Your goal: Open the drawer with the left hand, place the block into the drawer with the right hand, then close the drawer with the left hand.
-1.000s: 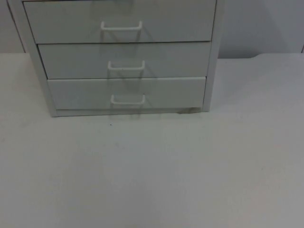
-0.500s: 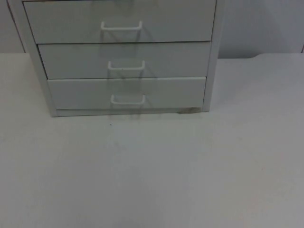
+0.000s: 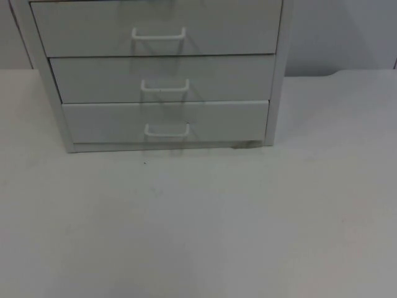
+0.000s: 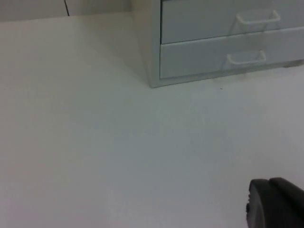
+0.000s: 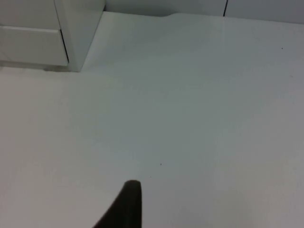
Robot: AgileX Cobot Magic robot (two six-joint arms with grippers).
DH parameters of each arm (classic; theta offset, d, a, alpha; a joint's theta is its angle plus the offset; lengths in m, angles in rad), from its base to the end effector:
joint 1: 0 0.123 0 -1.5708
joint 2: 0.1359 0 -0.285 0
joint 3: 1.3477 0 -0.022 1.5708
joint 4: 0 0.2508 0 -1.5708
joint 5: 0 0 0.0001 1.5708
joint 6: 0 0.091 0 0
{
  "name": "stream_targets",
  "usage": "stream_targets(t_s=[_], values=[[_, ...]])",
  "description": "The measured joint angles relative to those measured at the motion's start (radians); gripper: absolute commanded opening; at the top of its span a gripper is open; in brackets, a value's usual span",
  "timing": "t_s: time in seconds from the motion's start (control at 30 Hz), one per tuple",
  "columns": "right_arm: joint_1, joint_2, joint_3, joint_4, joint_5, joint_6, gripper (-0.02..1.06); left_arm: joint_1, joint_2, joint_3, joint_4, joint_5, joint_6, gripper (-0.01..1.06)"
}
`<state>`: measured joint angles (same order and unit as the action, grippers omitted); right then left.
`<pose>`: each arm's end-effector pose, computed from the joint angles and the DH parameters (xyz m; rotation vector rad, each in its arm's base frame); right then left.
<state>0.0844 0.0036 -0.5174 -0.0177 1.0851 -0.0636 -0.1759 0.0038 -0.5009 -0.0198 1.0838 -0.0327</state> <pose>-0.0072 -0.0020 0.2802 -0.1507 2.0492 -0.0083 -0.0055 -0.0006 0.2757 0.1495 2.0682 -0.1519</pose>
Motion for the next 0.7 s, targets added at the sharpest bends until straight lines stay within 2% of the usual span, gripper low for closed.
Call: stream_targets(t_s=[0.03,0.07,0.1,0.13,0.2,0.23,0.27,0.3,0.5,0.7], values=[[0.0,0.0,0.0,0.0,0.0,0.0,1.03,0.0,0.0,0.0,0.0,0.0,0.0,0.15],[0.0,0.0,0.0,0.0,0.0,0.0,1.03,0.0,0.0,0.0,0.0,0.0,0.0,0.15],[0.0,0.0,0.0,0.0,0.0,0.0,1.05,0.0,0.0,0.0,0.0,0.0,0.0,0.24],[0.0,0.0,0.0,0.0,0.0,0.0,1.05,0.0,0.0,0.0,0.0,0.0,0.002,0.38],[0.0,0.0,0.0,0.0,0.0,0.0,1.05,0.0,0.0,0.0,0.0,0.0,0.002,0.74],[0.0,0.0,0.0,0.0,0.0,0.0,1.05,0.0,0.0,0.0,0.0,0.0,0.002,0.84],[0.0,0.0,0.0,0.0,0.0,0.0,1.05,0.0,0.0,0.0,0.002,0.0,0.002,0.84],[0.0,0.0,0.0,0.0,0.0,0.0,1.05,0.0,0.0,0.0,0.002,0.0,0.002,1.05],[0.0,0.0,0.0,-0.003,0.0,0.016,1.05,0.0,0.0,0.0,0.002,0.0,0.002,1.05],[0.0,0.0,0.0,-0.042,0.0,0.071,1.05,0.0,0.0,0.0,0.002,0.0,0.005,1.05]])
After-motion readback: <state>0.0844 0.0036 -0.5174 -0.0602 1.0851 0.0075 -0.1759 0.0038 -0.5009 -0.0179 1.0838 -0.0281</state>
